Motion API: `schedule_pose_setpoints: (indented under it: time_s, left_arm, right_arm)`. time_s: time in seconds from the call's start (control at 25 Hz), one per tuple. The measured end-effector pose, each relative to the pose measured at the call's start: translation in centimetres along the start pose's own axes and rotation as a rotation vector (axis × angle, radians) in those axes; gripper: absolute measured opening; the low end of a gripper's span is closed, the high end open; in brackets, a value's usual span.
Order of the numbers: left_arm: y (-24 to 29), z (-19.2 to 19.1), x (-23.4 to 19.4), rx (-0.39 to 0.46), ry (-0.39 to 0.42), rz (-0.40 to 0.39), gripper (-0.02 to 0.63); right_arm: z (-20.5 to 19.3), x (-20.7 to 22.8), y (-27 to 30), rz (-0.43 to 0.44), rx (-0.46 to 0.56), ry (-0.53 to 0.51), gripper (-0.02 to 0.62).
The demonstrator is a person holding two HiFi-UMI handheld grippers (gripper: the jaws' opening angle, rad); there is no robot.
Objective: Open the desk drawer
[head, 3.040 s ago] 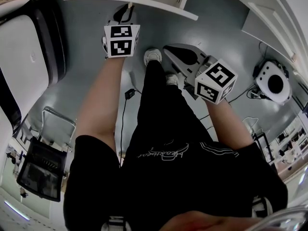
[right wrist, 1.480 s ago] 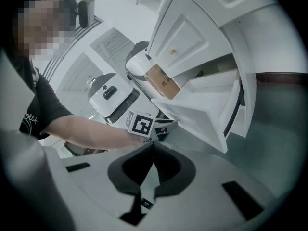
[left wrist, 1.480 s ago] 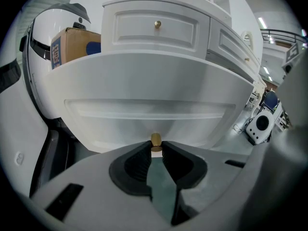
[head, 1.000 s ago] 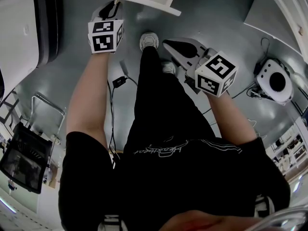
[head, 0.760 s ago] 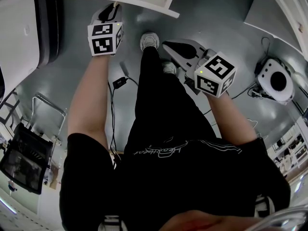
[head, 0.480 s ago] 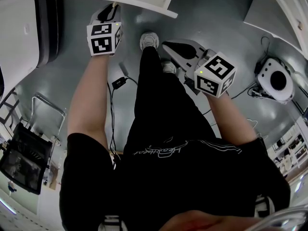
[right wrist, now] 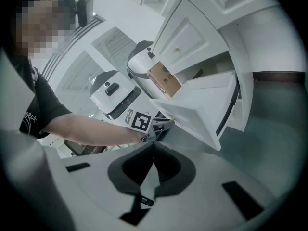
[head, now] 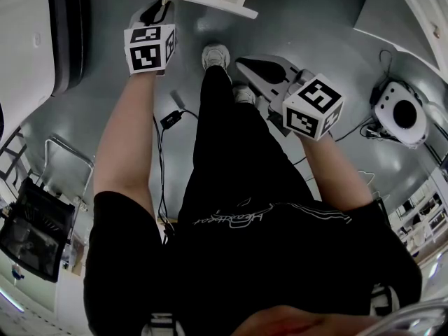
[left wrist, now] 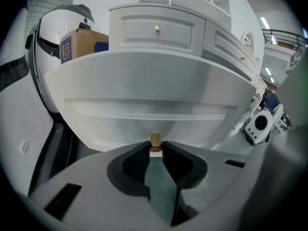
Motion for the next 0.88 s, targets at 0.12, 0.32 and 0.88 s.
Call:
schedule_pose_setpoints:
  time_s: [0.12, 0.32, 0.88]
  left_arm:
    - [-0.1, 0.4, 0.0, -0.008, -0.042, -0.024, 0.085]
    - [-1.2, 0.9, 1.2, -0.024, -0.027, -0.075, 0.226]
    - [-21.7, 6.6, 15.2, 0.112, -0.024, -0.470, 0.245]
  right_arm:
    - [0.3, -0.2, -0.3, -0.002, 0.001, -0.008, 0.005]
    - [1.4, -1.2, -1.3, 0.002, 0.008, -0.026, 0.005]
    - [9.5, -7.2, -10.8, 0.011, 0.081, -0.132, 0.005]
Point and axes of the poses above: the fingertips, and each gripper's own axes: y forward along the fingers, x to its right, z out of its top, the point moved 6 cm from there along -y, backward along the fingers, and after that the axes turned 12 degrees about -y, right-handed, at the moved point
